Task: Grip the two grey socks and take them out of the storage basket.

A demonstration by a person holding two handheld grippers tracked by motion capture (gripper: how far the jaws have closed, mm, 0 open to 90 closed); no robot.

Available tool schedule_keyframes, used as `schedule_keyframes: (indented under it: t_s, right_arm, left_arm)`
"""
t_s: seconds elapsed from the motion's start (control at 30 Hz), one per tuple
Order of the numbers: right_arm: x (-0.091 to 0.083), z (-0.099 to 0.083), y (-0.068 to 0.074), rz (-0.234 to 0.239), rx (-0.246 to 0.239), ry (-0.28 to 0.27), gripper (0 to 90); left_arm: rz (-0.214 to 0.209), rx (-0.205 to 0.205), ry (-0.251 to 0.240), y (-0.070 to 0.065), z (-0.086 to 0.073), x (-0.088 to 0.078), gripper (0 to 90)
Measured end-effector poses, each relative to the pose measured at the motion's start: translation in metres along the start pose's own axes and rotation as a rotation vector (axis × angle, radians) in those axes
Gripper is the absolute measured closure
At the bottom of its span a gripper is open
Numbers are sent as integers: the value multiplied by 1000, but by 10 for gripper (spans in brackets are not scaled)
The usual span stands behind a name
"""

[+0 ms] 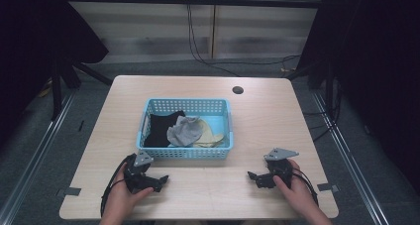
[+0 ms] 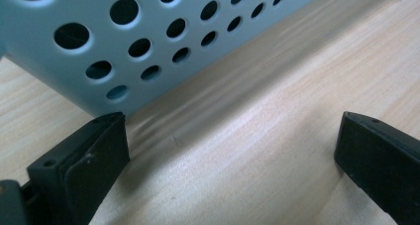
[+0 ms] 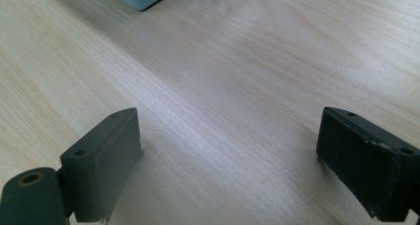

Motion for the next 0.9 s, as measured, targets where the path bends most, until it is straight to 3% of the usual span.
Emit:
schedule_keyframes:
  t_s: [0.03, 0.17, 0.27, 0.33, 0.47, 0.63, 0.9]
  right_arm:
    - [0, 0, 0, 0, 0, 0, 94]
    - [0, 0, 0, 0, -1, 0, 94]
    - [0, 0, 0, -1, 7, 4, 94]
    - [0, 0, 0, -1, 7, 4, 94]
    - [0, 0, 0, -1, 7, 4, 94]
    - [0, 0, 0, -1, 7, 4, 94]
    - [0, 0, 0, -1, 7, 4, 94]
  left_arm:
    - [2, -3, 45, -1, 3, -1, 0]
    - [8, -9, 78, -3, 6, -3, 19]
    - [-10, -12, 115, -2, 11, -7, 150]
    - [-25, -42, 137, -2, 13, -9, 162]
    - [-52, -55, 208, -1, 17, -14, 179]
    - [-72, -79, 246, -2, 32, -22, 190]
    - [-86, -32, 293, -7, 64, -35, 192]
Point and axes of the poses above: each handheld gripper's, and its own axes: x roughly forward along the jaws, z roughly out of its top, y roughly to its left, the point moved 1 cm from there along x, roughly forward along the jaws, and after that the axes turned 9 degrees about -y, right-handed, at the moved point
